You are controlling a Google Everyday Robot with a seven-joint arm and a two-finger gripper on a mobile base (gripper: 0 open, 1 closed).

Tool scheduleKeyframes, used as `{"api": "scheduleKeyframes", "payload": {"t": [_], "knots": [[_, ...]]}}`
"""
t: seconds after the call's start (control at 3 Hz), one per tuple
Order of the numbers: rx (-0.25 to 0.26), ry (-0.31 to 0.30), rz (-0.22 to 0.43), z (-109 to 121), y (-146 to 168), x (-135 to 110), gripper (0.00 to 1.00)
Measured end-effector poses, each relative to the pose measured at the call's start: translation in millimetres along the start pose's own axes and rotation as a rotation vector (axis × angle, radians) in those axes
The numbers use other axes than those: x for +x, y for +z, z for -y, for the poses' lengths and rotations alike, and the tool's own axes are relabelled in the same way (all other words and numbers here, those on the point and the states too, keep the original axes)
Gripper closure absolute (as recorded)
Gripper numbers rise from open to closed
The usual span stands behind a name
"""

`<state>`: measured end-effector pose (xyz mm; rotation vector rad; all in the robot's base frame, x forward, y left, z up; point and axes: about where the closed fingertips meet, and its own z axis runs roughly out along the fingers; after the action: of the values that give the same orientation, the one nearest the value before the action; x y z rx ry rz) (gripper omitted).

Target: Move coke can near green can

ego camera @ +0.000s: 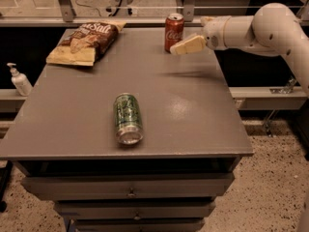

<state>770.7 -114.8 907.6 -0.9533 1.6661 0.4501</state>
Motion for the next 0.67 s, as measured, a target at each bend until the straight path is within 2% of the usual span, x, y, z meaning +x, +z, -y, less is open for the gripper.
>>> {"api": "scheduleKeyframes", "payload": {"t": [0.67], "knots": [[0.064,-0.001,0.098,46.5,47.8,-14.4,0.0]]}}
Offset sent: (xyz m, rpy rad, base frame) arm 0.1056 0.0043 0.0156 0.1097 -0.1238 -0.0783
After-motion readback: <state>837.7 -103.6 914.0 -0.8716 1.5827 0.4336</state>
